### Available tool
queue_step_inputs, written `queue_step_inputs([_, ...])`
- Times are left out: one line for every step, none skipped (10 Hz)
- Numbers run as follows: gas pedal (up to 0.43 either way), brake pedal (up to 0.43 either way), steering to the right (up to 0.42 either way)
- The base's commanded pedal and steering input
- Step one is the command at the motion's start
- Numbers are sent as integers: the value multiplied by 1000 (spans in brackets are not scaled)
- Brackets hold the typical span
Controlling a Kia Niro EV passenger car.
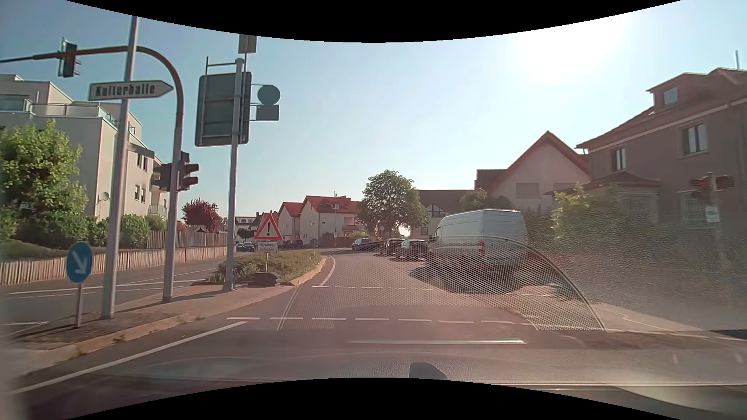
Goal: Follow the waypoints while adhering to traffic rules and regulations
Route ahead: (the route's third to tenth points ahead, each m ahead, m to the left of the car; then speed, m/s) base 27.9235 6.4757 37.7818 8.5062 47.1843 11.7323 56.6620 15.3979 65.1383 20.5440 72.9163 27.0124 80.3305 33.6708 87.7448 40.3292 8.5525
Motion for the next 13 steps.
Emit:
queue_step_inputs([311,0,-39])
queue_step_inputs([311,0,-40])
queue_step_inputs([311,0,-40])
queue_step_inputs([299,0,-40])
queue_step_inputs([299,0,-43])
queue_step_inputs([299,0,-48])
queue_step_inputs([287,0,-49])
queue_step_inputs([287,0,-49])
queue_step_inputs([280,0,-51])
queue_step_inputs([280,0,-51])
queue_step_inputs([280,0,-51])
queue_step_inputs([280,0,-51])
queue_step_inputs([280,0,-51])
